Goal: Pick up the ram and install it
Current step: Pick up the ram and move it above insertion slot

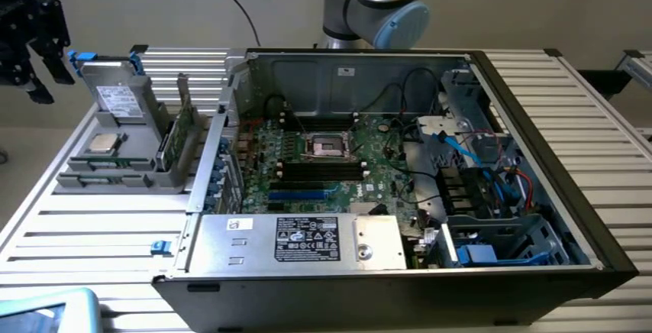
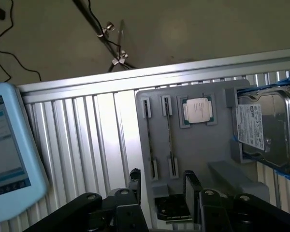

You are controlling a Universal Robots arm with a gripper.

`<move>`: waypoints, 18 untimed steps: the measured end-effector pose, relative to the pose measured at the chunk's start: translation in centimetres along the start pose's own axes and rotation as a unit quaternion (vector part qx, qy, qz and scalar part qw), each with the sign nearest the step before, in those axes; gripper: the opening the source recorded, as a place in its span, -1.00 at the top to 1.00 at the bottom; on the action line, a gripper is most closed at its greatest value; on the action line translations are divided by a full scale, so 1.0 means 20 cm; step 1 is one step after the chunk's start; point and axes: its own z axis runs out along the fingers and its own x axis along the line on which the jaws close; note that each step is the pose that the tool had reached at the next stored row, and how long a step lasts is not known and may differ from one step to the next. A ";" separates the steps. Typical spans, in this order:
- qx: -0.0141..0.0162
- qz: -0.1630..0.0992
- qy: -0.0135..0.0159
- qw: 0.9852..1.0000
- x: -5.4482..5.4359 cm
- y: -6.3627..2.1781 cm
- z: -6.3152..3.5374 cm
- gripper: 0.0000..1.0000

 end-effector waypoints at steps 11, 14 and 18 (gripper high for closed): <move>0.000 -0.010 0.000 1.000 0.00 -0.003 0.100 0.03; 0.000 -0.024 0.001 1.000 0.00 -0.003 0.127 0.03; 0.000 -0.032 0.001 0.999 0.00 -0.004 0.163 0.03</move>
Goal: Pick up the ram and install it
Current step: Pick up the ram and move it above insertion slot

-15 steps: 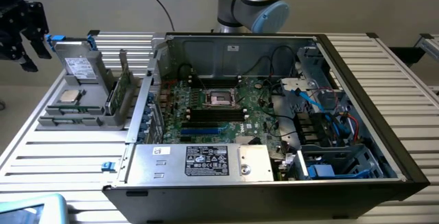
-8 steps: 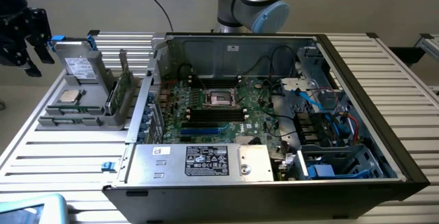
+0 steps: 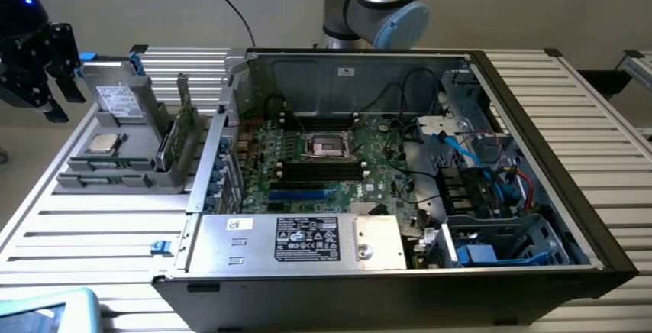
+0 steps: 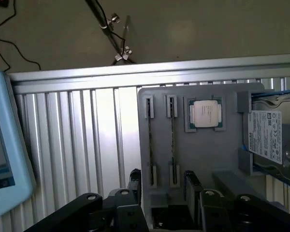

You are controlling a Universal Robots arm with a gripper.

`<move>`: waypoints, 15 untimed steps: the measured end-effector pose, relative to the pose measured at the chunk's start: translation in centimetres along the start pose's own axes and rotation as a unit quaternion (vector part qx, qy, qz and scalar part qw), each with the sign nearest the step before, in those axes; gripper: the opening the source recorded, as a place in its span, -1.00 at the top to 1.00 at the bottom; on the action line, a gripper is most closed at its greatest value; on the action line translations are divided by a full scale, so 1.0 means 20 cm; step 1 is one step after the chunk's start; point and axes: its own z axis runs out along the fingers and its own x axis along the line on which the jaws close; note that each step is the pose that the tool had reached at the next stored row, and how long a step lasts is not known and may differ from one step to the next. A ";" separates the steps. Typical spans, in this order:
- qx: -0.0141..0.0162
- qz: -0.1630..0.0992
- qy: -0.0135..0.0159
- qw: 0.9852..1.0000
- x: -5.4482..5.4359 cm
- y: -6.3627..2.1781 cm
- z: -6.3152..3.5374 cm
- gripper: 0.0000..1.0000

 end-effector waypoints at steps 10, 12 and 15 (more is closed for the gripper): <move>0.000 0.000 0.000 1.000 0.00 -0.003 0.091 0.03; 0.000 0.000 0.000 1.000 0.00 -0.008 0.109 0.03; 0.000 0.000 0.000 1.000 0.00 -0.019 0.137 0.03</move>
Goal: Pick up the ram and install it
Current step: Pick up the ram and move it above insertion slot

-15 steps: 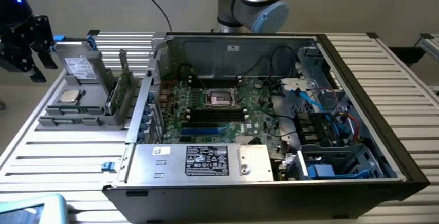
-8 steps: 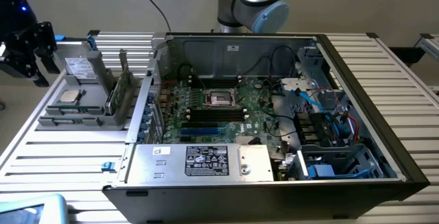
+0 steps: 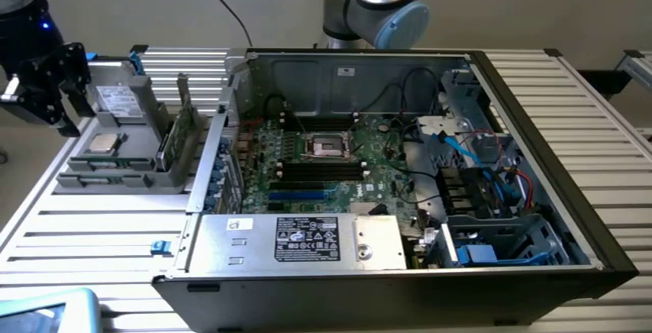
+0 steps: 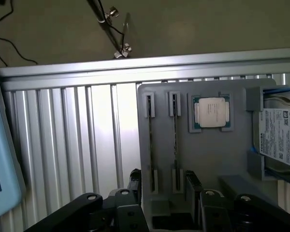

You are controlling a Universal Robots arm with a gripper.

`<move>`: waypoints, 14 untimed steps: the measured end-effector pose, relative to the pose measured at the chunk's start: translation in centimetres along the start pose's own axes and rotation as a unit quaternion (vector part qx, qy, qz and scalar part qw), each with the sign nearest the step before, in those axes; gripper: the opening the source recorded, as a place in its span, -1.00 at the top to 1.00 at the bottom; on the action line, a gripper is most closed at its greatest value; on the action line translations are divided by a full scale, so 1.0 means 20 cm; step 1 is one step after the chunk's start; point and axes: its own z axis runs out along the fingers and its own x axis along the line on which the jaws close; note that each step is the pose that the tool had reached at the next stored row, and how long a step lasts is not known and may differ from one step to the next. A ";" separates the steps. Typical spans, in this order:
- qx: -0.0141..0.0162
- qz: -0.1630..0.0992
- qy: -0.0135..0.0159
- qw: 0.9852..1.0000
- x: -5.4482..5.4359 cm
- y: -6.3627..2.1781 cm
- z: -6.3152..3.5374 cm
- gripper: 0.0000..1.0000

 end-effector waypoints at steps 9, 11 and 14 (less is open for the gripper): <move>-0.005 0.001 0.000 1.000 0.01 -0.013 0.072 0.03; -0.006 0.001 0.000 1.000 0.01 -0.018 0.087 0.03; -0.007 0.001 0.000 1.000 0.01 -0.025 0.115 0.03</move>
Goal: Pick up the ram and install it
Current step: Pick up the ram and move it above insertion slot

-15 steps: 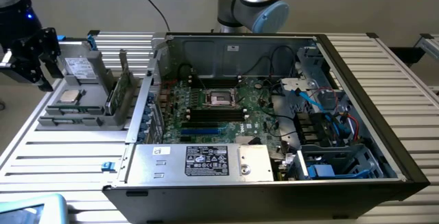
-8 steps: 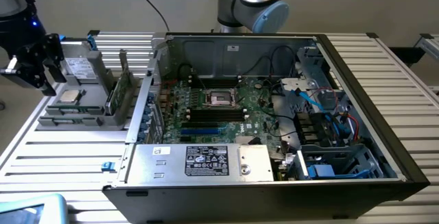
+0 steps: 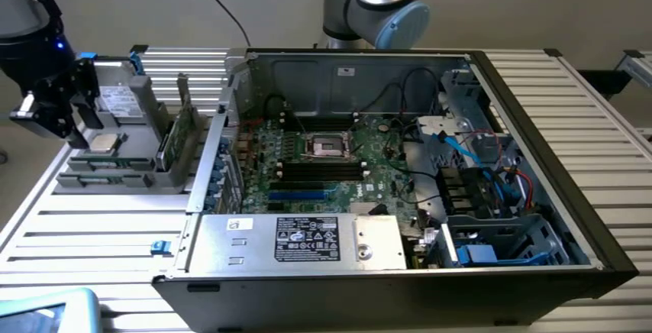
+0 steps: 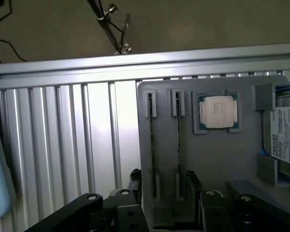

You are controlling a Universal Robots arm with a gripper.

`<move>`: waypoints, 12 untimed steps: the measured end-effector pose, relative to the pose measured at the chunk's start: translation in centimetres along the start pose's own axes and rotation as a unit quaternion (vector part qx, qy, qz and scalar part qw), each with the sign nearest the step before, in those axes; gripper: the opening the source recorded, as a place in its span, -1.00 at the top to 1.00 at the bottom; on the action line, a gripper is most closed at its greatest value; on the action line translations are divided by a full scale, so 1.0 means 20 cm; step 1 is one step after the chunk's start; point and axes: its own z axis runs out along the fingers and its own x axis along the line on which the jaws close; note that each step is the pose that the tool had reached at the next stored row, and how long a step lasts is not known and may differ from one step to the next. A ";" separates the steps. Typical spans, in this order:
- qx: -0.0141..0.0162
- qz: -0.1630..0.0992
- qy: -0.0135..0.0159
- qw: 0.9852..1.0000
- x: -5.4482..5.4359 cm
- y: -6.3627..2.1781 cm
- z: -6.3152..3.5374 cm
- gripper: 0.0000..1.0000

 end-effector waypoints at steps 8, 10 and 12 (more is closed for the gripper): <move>0.000 0.004 0.000 1.000 0.02 -0.006 0.072 0.03; 0.000 0.004 0.000 1.000 0.02 -0.014 0.091 0.03; 0.000 0.005 0.000 1.000 0.02 -0.024 0.109 0.03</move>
